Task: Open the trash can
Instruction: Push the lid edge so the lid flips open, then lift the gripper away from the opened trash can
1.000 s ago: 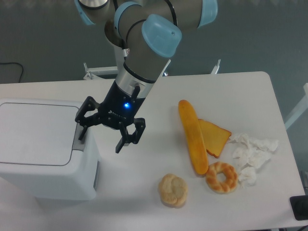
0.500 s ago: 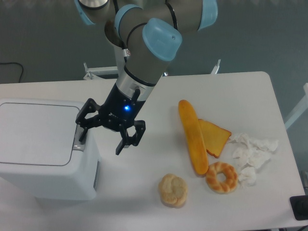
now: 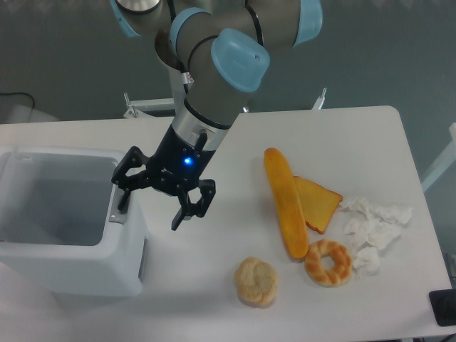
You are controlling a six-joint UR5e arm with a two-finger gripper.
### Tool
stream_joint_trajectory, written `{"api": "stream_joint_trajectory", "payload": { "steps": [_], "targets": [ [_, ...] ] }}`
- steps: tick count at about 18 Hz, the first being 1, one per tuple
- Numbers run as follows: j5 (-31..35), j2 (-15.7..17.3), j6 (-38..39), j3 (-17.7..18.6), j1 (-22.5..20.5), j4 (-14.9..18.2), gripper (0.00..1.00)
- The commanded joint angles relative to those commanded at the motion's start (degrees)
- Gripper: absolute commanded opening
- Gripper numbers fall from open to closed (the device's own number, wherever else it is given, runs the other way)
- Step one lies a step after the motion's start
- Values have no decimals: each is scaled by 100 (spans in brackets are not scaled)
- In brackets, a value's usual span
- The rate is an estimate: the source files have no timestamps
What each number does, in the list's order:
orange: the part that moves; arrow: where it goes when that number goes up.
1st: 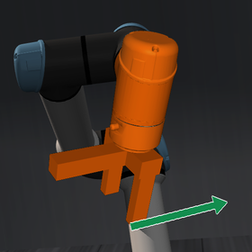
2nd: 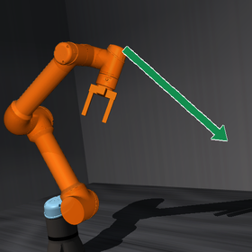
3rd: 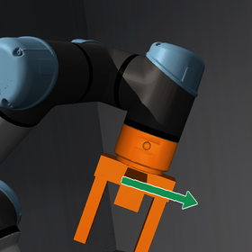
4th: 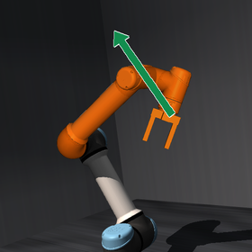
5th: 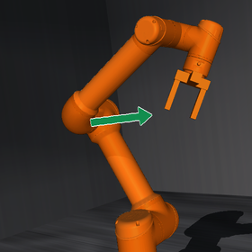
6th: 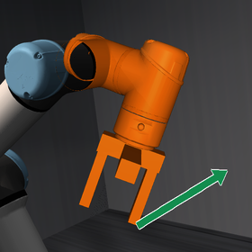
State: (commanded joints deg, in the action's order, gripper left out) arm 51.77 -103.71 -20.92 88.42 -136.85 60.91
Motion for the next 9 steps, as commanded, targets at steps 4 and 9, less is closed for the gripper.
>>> {"api": "stream_joint_trajectory", "payload": {
  "steps": [4, 9],
  "targets": [
    [0, 35, -9, -44, -9, 0, 100],
    [9, 44, -246, -395, -88, -79, 100]
  ]
}}
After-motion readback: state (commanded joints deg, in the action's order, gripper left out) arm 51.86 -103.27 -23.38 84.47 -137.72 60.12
